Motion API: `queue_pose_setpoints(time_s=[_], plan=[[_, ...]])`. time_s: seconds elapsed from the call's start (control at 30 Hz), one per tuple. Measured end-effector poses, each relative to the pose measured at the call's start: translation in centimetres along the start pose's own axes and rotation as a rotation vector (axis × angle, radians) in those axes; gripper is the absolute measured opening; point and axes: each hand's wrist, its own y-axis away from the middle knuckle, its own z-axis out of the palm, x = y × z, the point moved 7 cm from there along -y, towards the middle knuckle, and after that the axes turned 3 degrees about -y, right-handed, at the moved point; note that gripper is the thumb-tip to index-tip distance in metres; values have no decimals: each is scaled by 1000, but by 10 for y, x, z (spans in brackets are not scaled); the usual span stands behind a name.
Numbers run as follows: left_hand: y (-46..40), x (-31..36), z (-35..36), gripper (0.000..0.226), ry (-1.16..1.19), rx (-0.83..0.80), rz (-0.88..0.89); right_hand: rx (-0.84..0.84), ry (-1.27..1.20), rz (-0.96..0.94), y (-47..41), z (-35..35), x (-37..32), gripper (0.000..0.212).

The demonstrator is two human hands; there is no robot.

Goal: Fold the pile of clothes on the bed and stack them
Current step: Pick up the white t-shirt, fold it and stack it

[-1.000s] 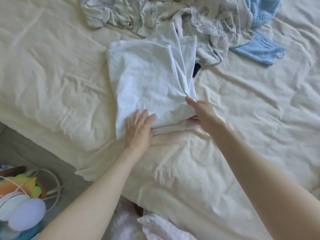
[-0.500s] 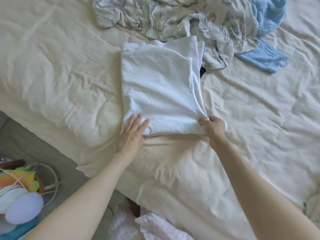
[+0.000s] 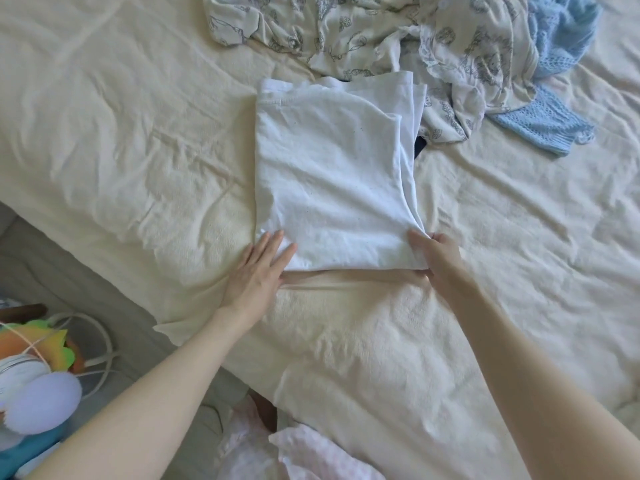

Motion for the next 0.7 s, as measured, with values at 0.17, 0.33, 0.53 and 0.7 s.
queue_pose_setpoints(time_s=[0.17, 0.33, 0.53, 0.7], plan=[[-1, -10, -4, 65, -19, -25, -26, -20, -146, 120, 3, 0, 6, 16], [-3, -13, -35, 38, 111, 2, -111, -54, -272, 121, 25, -3, 3, 13], [12, -15, -59, 39, 212, -194, -206, -60, -196, 92, 63, -13, 1, 9], [70, 5, -51, 29, 283, -445, -199, -37, -115, 203, 113, -40, 51, 4]])
